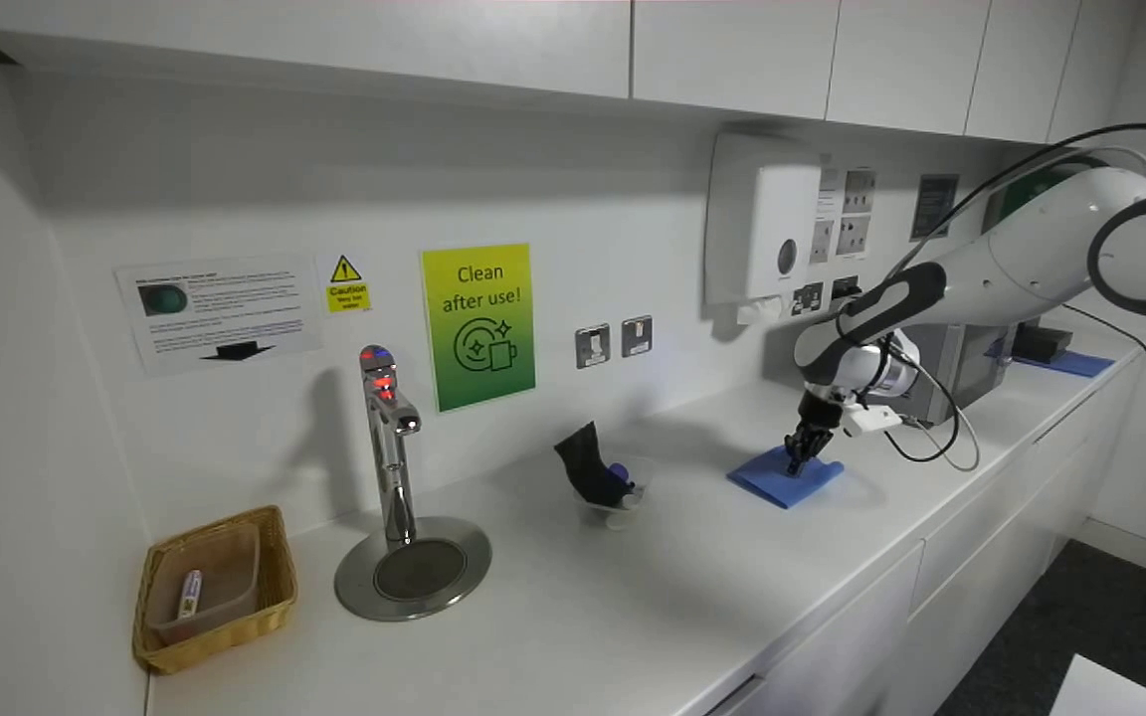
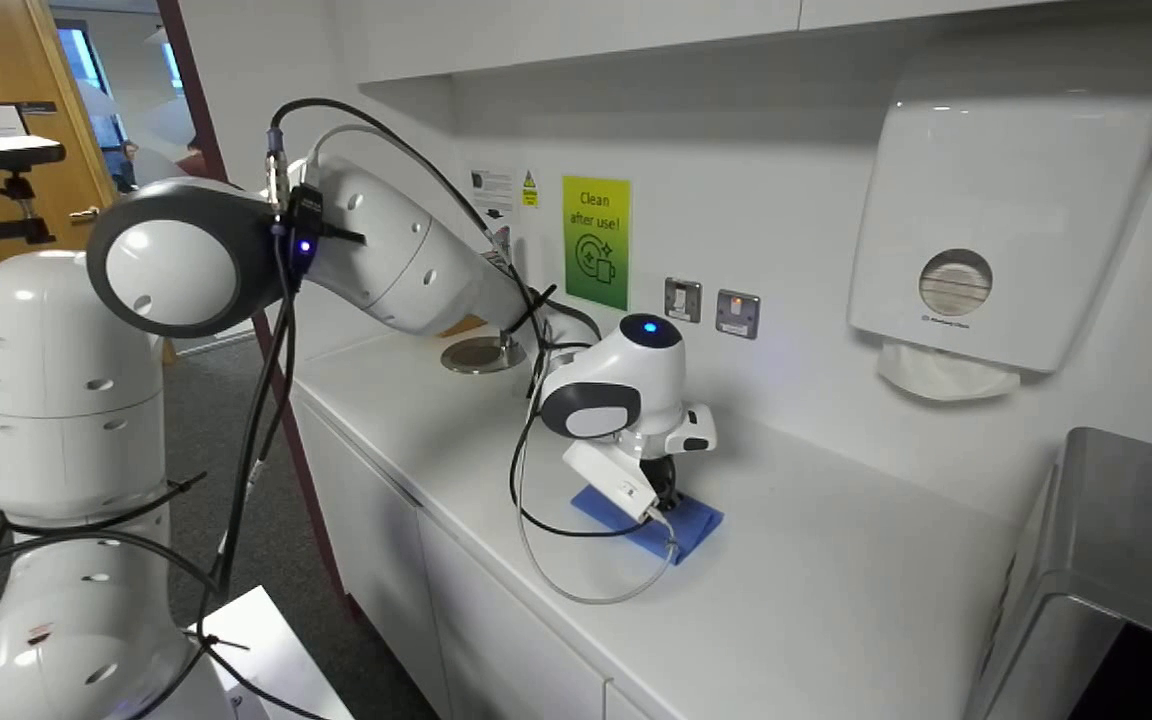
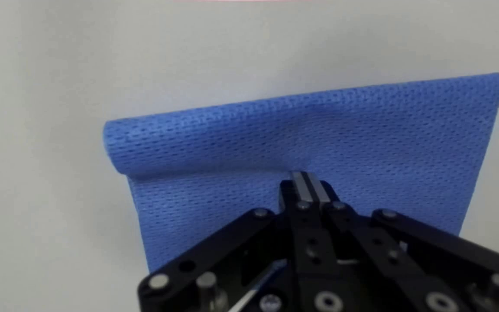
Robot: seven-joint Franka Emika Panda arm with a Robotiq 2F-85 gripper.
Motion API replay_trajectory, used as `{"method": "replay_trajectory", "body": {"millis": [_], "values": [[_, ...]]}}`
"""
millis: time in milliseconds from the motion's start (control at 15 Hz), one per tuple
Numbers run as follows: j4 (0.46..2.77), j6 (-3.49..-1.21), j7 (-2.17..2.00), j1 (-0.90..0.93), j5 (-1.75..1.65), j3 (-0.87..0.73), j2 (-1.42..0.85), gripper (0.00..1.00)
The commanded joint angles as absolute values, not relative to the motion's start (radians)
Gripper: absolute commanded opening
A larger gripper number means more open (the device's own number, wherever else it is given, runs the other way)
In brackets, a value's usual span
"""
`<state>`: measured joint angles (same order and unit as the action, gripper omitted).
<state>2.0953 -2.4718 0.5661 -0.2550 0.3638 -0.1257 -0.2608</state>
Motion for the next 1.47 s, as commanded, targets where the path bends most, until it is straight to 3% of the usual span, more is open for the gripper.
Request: {"method": "replay_trajectory", "body": {"millis": [0,733,1400], "values": [[2.057,-2.444,0.563,-0.273,0.34,-0.105,-0.288,0.0],[1.984,-2.414,0.504,-0.22,0.248,-0.045,-0.327,0.0],[1.717,-2.213,0.272,-0.171,0.104,-0.057,-0.456,0.0]]}}
